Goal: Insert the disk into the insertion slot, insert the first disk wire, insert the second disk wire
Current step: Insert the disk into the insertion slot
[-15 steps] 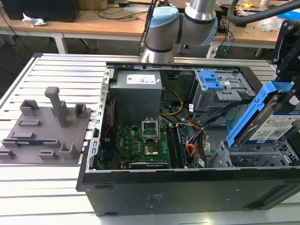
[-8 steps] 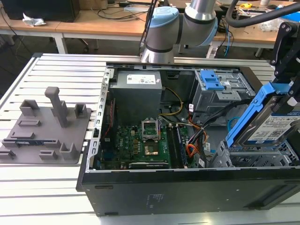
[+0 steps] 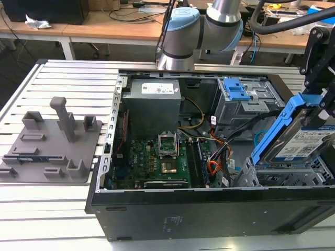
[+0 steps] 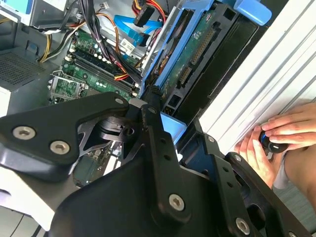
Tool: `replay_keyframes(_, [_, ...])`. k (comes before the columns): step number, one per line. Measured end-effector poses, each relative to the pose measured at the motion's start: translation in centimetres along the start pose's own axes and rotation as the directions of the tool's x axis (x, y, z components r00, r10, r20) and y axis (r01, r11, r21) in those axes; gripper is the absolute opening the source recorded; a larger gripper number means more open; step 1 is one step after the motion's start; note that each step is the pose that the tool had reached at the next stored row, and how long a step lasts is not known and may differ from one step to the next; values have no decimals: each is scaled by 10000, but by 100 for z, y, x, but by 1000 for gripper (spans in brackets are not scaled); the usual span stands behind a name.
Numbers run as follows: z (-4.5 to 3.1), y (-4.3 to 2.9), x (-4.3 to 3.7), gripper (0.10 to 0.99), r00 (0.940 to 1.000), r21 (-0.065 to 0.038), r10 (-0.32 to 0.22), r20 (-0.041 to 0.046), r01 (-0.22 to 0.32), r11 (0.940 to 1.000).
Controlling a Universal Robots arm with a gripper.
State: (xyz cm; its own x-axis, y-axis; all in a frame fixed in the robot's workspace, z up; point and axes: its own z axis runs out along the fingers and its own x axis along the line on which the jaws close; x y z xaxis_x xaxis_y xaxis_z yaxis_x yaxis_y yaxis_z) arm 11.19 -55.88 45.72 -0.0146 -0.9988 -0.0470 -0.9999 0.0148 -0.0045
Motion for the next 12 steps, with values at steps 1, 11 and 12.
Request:
replay_keyframes(1, [7,-4,-2,365,10000,-1,-2,1,2,10000])
replay_keyframes(11, [78,-13,0,365,10000,-2,-1,-2,1,10000])
replay_keyframes(12, [88,-13,1,365,10000,-3,-1,-4,1,10000])
